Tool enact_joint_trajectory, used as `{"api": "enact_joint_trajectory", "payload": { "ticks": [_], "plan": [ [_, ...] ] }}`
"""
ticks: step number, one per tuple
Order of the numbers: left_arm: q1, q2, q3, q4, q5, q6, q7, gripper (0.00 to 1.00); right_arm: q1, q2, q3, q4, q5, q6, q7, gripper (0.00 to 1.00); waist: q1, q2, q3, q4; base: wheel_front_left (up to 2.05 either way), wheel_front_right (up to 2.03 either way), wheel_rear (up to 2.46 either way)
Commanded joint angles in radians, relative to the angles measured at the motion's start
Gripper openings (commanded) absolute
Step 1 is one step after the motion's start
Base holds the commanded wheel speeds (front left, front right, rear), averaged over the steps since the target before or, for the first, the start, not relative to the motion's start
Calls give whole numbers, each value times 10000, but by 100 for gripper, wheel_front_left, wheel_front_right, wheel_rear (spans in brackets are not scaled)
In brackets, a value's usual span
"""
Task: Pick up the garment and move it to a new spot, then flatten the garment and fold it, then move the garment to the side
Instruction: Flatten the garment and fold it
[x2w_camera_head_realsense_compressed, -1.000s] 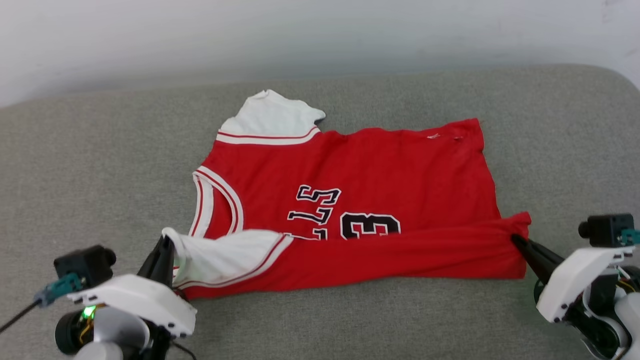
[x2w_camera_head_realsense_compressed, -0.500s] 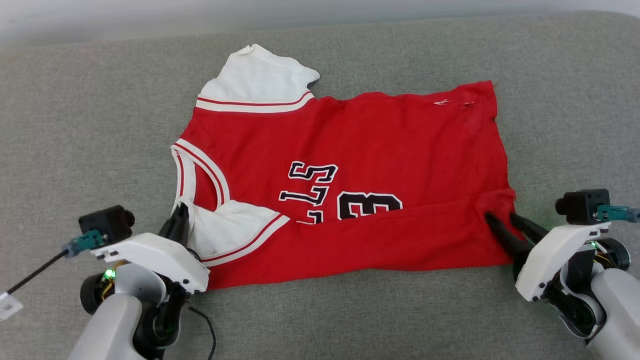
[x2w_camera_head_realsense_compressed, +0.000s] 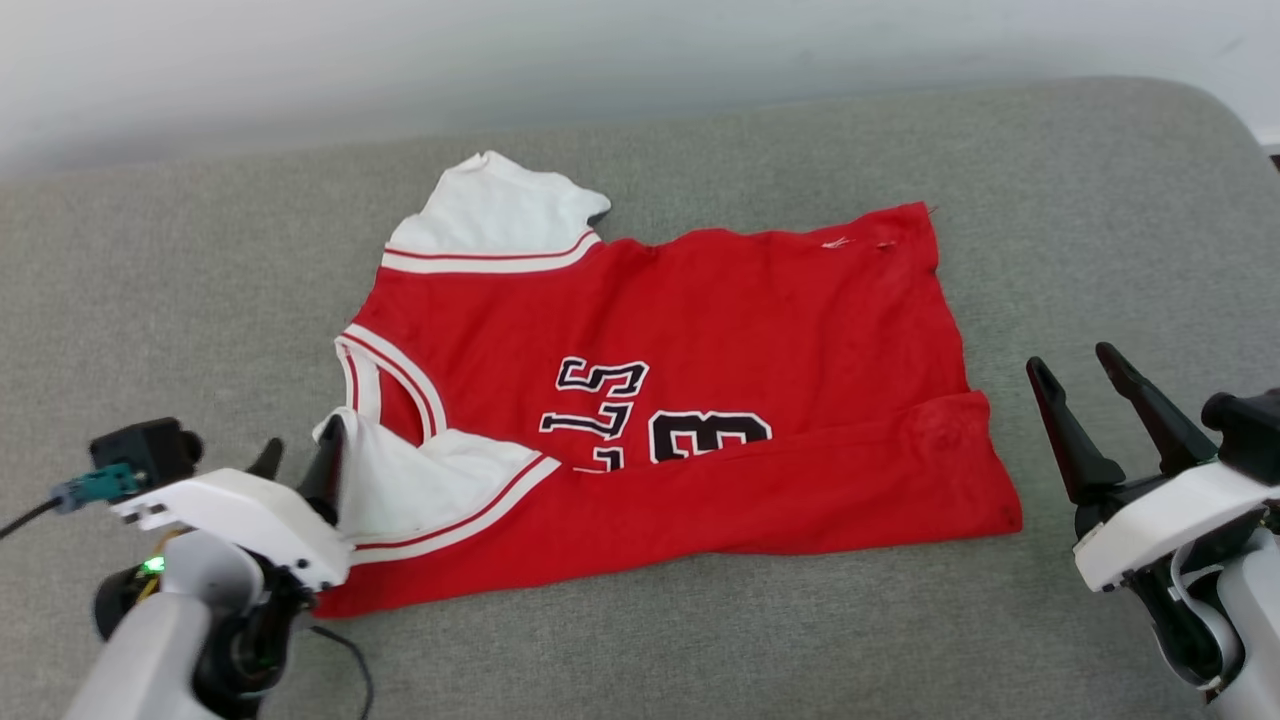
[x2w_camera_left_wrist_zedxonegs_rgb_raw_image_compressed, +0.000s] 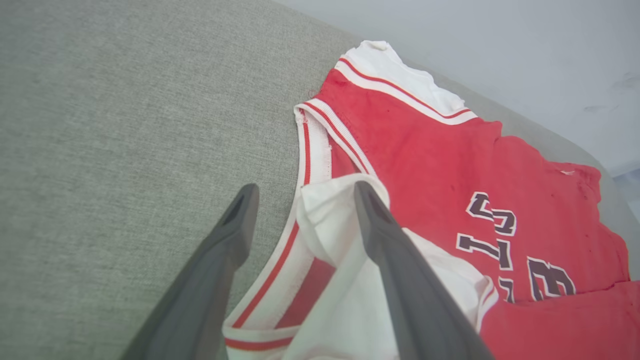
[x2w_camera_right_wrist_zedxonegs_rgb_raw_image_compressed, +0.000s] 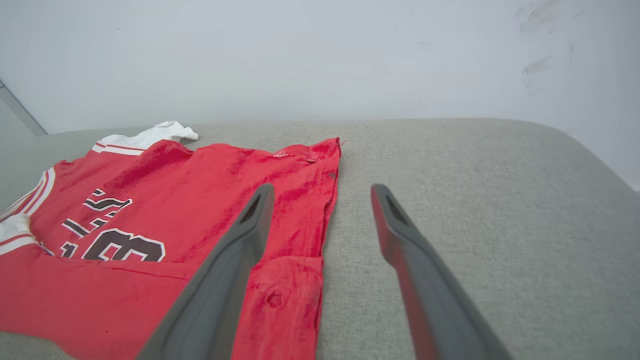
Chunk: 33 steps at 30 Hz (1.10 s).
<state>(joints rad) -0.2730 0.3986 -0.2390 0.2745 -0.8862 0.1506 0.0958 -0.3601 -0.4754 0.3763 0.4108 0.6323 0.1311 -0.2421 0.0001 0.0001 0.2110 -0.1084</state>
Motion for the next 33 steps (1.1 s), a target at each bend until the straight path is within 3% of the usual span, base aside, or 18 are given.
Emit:
{"api": "enact_joint_trajectory", "payload": {
  "ticks": [1,6,10,16,21,29,30,32,33],
  "plan": [
    [160,249,113,-200,-68,104,171,100,288,173,-289,-222,-284,-7,-92,100,-1,-1,-243,-134,0,0,0],
    [514,1061,203,-1117,-327,360,1433,100,1183,667,-1340,-1072,-1168,-7,-158,100,-1,-1,-612,-282,0,0,0],
    [890,1907,84,-1984,-711,609,3142,100,1845,1064,-1872,-1721,-1662,-9,161,100,-1,-1,-746,-413,0,0,0],
    [1788,2814,17,-2857,-1305,1293,5161,100,2386,1539,-2342,-2629,-2129,-7,661,100,-1,-1,-625,-632,0,0,0],
    [2094,2664,-154,-2849,-1504,1598,5566,100,2400,1794,-2492,-3129,-2254,-7,821,100,-1,-1,-196,-787,0,0,0],
    [1573,1959,-676,-2136,-1618,1371,5738,100,2198,1813,-2536,-3337,-2001,-7,1066,100,-1,-1,390,-829,0,0,0],
    [1501,1884,-753,-2085,-1605,1316,5726,55,2200,1796,-2540,-3354,-1912,-7,1086,100,-1,-1,416,-813,0,0,0],
    [1407,1766,-836,-1910,-1544,1211,5601,0,2217,1758,-2512,-3353,-1799,-7,1200,100,-1,-1,439,-784,0,0,0],
    [1362,1709,-861,-1849,-1535,1129,5542,0,2230,1737,-2518,-3360,-1702,-7,1289,100,-1,-1,439,-768,0,0,0]
  ]
}}
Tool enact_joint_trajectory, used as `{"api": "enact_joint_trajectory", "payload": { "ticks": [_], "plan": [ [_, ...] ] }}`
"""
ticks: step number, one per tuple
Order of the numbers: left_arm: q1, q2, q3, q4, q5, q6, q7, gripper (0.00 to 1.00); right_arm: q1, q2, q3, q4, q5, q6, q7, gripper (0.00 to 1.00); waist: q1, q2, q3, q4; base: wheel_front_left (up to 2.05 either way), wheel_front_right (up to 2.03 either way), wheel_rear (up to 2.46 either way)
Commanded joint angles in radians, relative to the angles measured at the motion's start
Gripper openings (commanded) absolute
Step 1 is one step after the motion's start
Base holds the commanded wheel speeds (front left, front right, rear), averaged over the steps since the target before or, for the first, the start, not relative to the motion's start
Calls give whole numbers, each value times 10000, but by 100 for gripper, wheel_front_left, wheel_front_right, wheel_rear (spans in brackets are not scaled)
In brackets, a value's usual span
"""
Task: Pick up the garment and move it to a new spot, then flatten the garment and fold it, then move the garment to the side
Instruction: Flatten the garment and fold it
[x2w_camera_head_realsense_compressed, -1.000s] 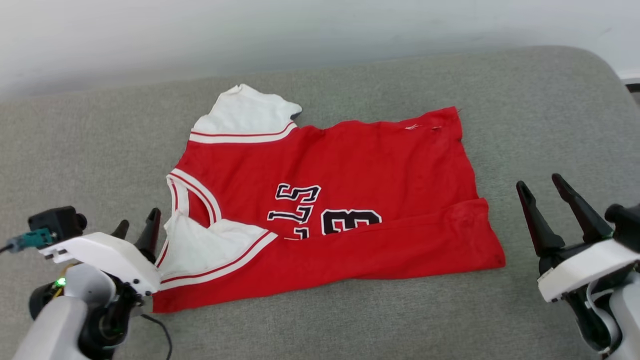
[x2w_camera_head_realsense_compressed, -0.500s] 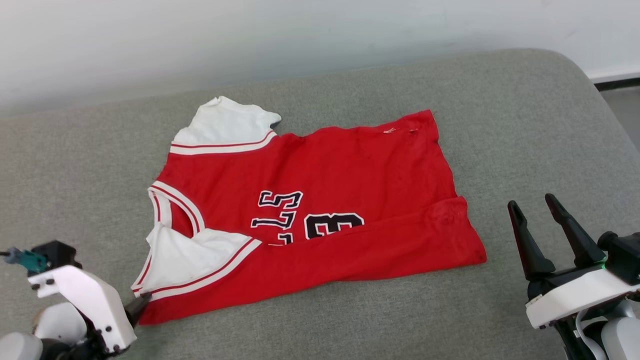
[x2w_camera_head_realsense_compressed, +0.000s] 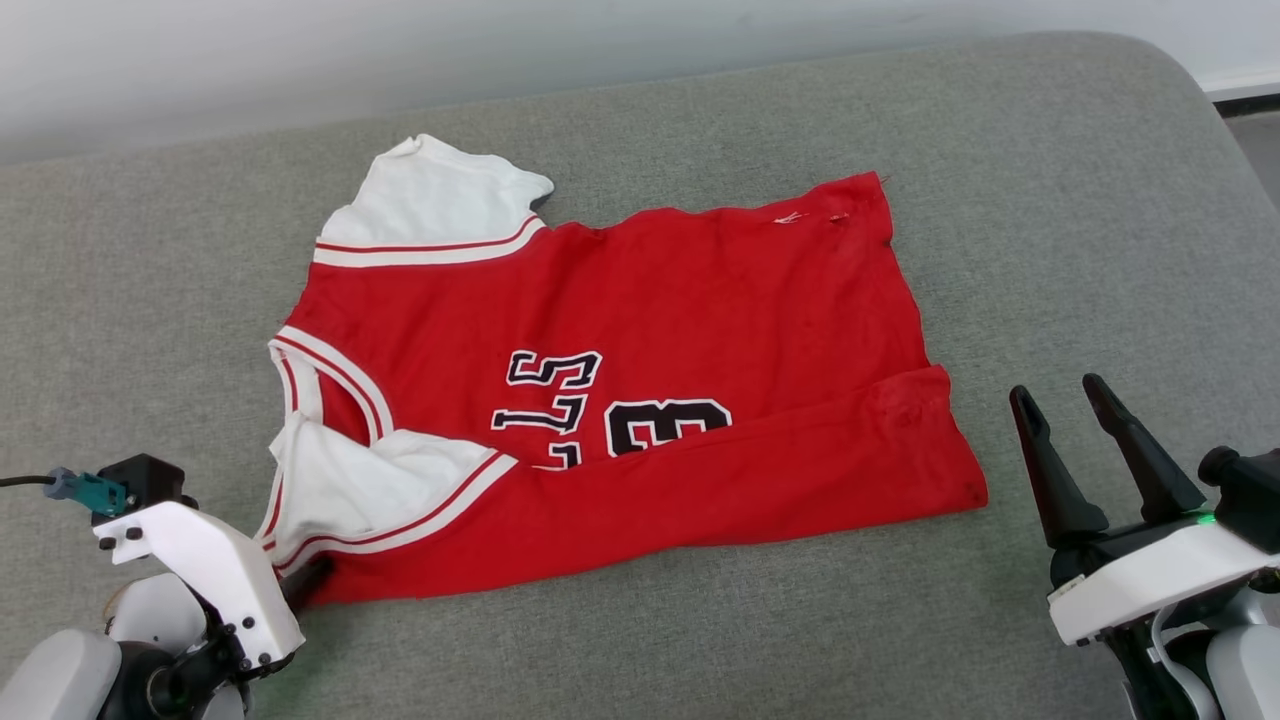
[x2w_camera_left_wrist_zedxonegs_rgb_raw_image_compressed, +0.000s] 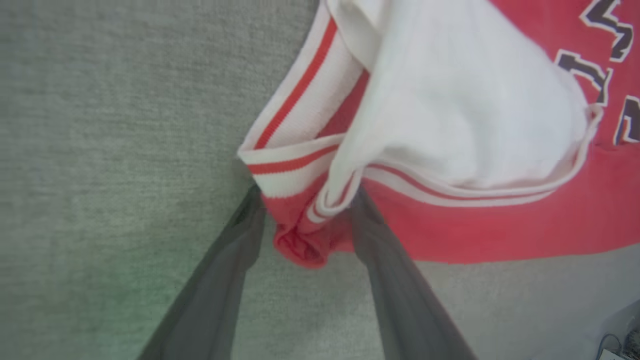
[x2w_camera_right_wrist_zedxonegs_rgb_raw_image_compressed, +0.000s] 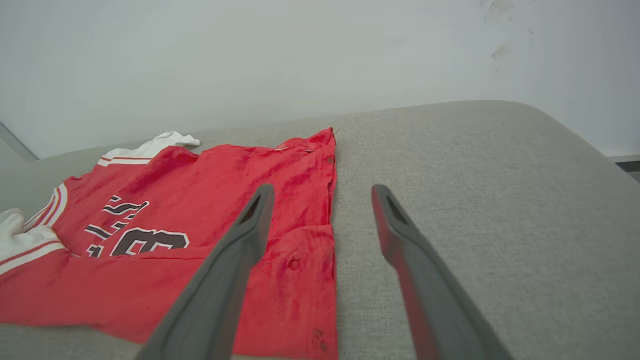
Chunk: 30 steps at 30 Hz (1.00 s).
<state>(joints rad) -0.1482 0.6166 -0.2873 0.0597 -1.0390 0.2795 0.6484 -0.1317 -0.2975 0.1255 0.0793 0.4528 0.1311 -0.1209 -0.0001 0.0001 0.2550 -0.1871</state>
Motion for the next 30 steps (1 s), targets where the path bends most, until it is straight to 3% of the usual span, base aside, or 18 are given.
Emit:
{"api": "enact_joint_trajectory", "payload": {
  "ticks": [1,7,12,17,23,30],
  "plan": [
    [65,-548,-376,335,-21,-231,-81,0,-33,-78,-17,-19,172,-7,196,100,1,-1,-12,40,0,0,0],
    [-183,-575,-245,396,231,-476,-721,0,86,-375,-295,223,843,-7,1288,100,1,-1,-180,231,0,0,0],
    [-473,-566,-233,-217,497,-456,-1055,0,149,-879,-715,731,1565,-6,3743,100,1,-1,-306,566,0,0,0],
    [-537,-504,-266,-979,828,-421,-1365,0,72,-920,-778,913,1941,-6,5904,100,1,-1,-90,953,0,0,0],
    [-648,-488,-468,-1747,1186,-224,-1413,0,-627,-585,-660,1018,2130,-6,6789,100,1,-1,334,1317,0,0,0],
    [-831,-730,-716,-1907,1398,-181,-1541,0,-1302,-170,40,2131,2496,-6,7615,100,1,-1,665,1580,0,0,0]
  ]
}}
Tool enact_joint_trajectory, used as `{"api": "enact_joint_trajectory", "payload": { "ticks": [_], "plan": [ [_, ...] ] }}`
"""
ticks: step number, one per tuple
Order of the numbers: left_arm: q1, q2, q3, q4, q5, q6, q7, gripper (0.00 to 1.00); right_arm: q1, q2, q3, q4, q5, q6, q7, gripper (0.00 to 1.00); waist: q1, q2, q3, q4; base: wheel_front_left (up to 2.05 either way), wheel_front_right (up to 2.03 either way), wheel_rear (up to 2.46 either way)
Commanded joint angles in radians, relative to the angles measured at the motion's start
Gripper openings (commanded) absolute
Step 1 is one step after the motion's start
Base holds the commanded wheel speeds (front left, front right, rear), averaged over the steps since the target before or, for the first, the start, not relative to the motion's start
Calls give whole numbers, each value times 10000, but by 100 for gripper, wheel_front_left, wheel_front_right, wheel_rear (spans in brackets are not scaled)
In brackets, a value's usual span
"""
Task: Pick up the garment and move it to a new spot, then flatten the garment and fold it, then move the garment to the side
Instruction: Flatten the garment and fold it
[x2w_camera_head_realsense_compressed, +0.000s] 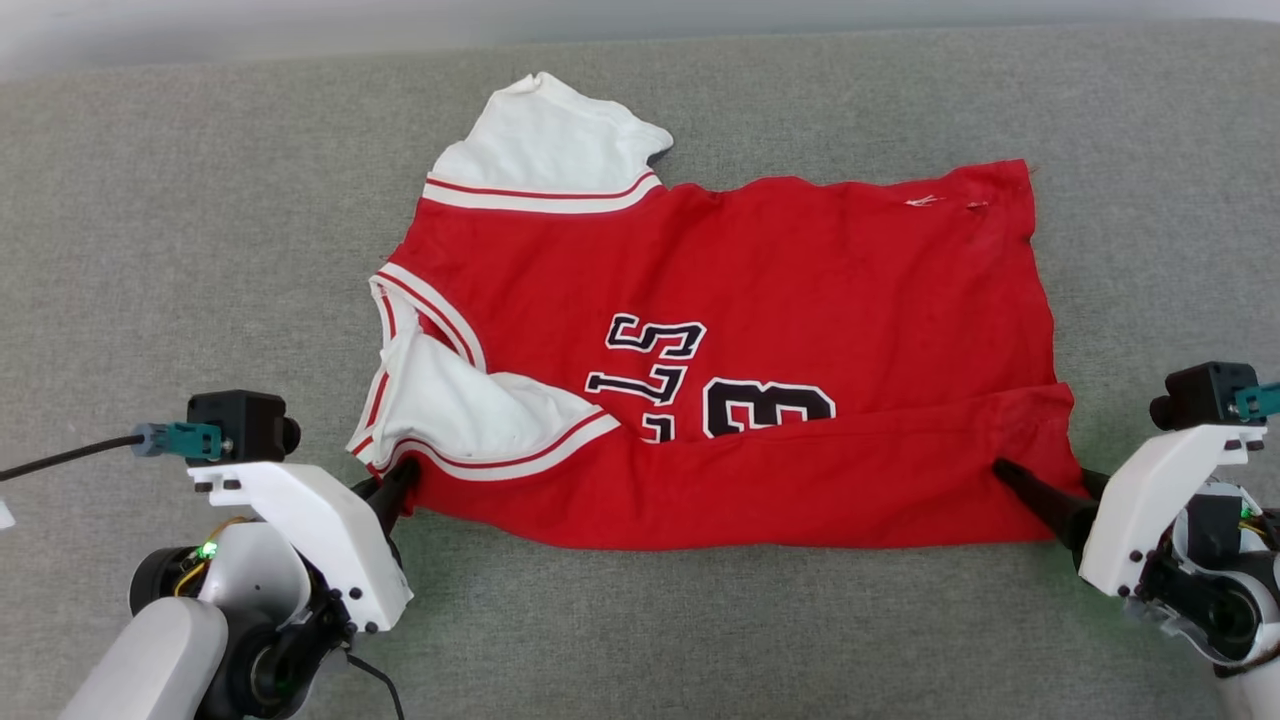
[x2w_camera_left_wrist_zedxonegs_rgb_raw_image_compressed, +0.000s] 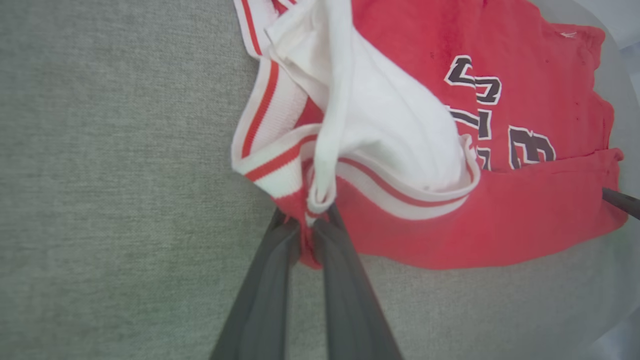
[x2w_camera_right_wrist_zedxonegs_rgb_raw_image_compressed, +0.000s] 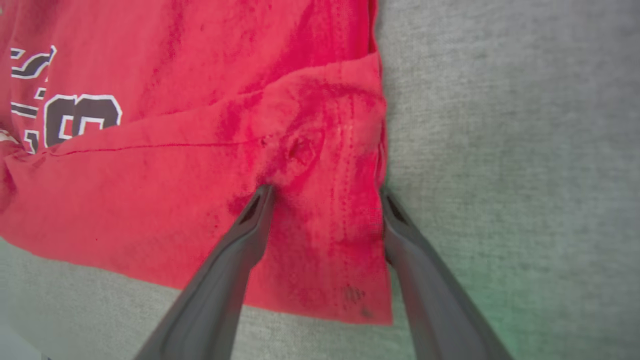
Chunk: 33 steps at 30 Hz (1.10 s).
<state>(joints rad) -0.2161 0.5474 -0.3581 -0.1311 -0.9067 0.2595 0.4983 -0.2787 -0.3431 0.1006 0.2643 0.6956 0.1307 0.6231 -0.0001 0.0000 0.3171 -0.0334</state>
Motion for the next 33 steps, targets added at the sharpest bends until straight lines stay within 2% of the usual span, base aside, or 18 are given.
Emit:
{"api": "enact_joint_trajectory", "payload": {
  "ticks": [1,2,3,4,16,26,33],
  "plan": [
    [-164,-74,-37,29,78,9,-78,0,148,364,425,434,186,1,281,100,1,0,55,58,0,0,0],
    [-146,-113,-63,69,56,5,-84,0,141,407,599,560,245,11,374,100,1,0,58,69,0,0,0],
    [-117,-144,-84,107,23,-2,-87,0,108,441,711,608,316,14,363,41,1,0,62,71,0,0,0],
    [-93,-153,-87,145,3,-3,-87,0,71,462,781,642,391,14,291,0,1,0,61,71,0,0,0],
    [429,-195,214,179,-106,83,-582,0,-352,-524,1141,170,568,7,-254,0,1,0,-723,-120,0,0,0],
    [1952,-10,451,-38,-407,338,-800,0,351,-540,1417,164,697,0,-116,0,1,0,-2054,-173,0,0,0],
    [3262,190,730,-362,-722,736,-769,0,1180,-393,1382,-75,718,0,-83,0,1,0,-2663,-174,0,0,0]
  ]
}}
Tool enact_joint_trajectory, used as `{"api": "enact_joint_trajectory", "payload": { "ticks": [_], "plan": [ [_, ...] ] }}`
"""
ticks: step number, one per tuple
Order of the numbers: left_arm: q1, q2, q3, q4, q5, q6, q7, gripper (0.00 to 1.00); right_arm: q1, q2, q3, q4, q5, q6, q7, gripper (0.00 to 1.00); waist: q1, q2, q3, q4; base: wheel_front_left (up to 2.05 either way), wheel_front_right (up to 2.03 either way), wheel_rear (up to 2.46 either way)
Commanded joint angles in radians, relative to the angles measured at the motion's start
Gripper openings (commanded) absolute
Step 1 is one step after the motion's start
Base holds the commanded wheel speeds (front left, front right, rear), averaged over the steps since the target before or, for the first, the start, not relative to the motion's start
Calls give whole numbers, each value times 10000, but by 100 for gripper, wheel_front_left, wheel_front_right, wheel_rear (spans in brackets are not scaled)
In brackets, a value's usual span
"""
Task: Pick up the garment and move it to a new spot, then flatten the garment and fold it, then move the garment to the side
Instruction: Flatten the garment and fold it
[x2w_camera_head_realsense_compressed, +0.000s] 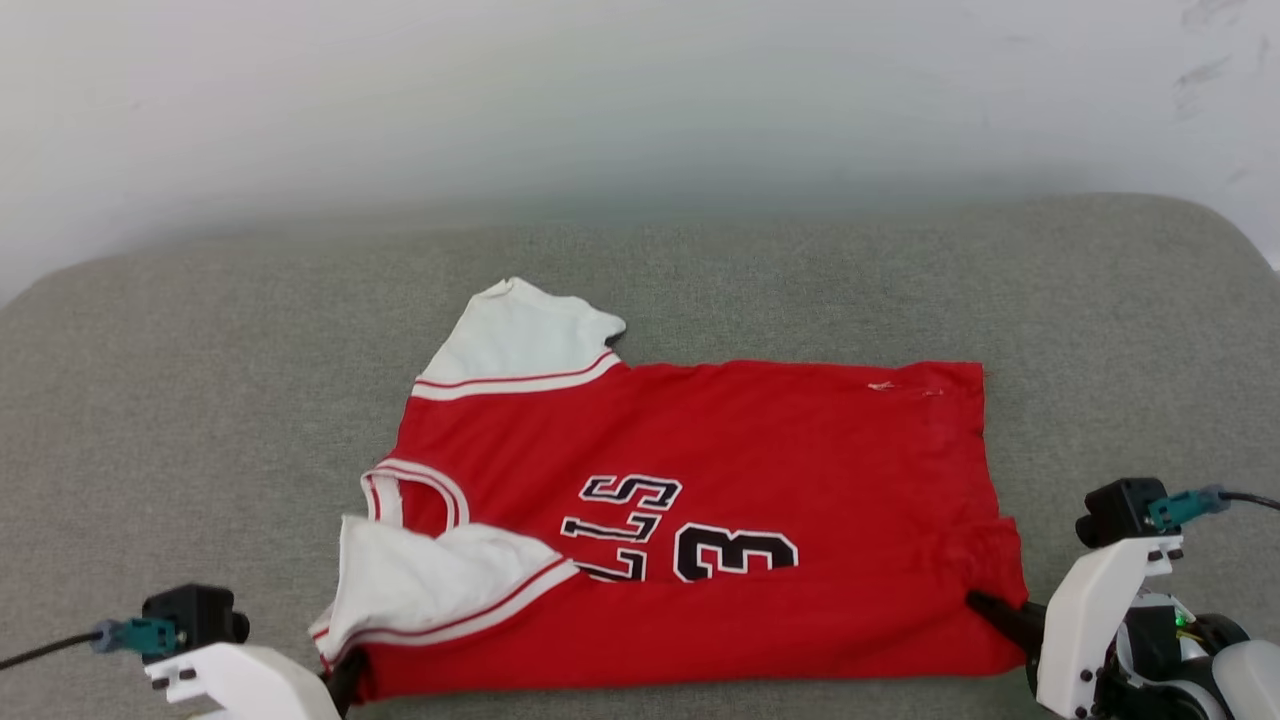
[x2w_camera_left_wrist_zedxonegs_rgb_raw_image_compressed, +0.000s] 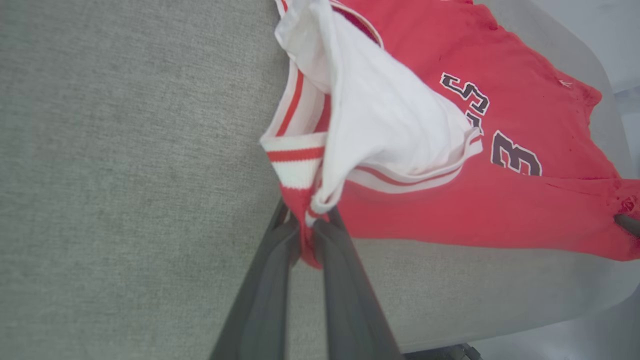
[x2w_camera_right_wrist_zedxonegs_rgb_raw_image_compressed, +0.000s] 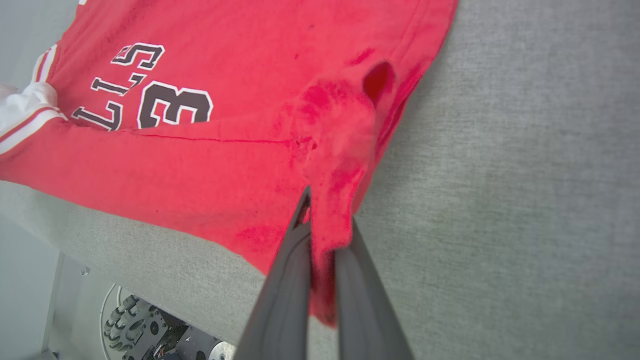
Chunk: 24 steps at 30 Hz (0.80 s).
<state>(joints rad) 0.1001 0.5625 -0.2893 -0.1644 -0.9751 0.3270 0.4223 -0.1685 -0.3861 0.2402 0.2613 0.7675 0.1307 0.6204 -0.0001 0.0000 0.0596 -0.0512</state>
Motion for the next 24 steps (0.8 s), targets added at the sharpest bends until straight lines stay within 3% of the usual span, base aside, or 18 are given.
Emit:
{"api": "enact_joint_trajectory", "payload": {
  "ticks": [1,3,4,5,6,7,8,16,24],
  "plan": [
    [260,49,43,-31,-68,103,28,0,179,73,-9,-74,-49,0,-79,0,1,0,-99,3,0,0,0],
    [382,-70,51,13,-165,117,-40,0,370,163,-38,-52,-125,0,-220,2,1,0,-78,24,0,0,0],
    [393,-149,39,99,-186,117,-79,0,464,185,-47,6,-197,0,-299,19,1,0,-57,38,0,0,0],
    [386,-180,-43,227,-169,101,-49,0,516,204,-28,51,-268,0,-377,44,1,0,-27,44,0,0,0],
    [278,-297,-40,296,-176,68,-151,0,513,283,-54,63,-273,0,-538,100,1,0,19,39,0,0,0],
    [148,-400,-37,371,-201,9,-238,41,500,335,-96,74,-302,0,-706,100,1,0,50,34,0,0,0],
    [82,-452,-79,494,-199,-8,-251,100,515,319,-95,79,-400,0,-892,100,1,0,74,27,0,0,0],
    [-616,-617,12,881,311,-194,-1085,100,714,175,-276,-450,-1369,-2,-3225,100,1,0,-56,-309,0,0,0],
    [-2076,-849,123,1088,1118,-216,-2157,100,519,637,-1074,-1290,-2728,-2,-5143,100,1,0,196,-1034,0,0,0]
  ]
}}
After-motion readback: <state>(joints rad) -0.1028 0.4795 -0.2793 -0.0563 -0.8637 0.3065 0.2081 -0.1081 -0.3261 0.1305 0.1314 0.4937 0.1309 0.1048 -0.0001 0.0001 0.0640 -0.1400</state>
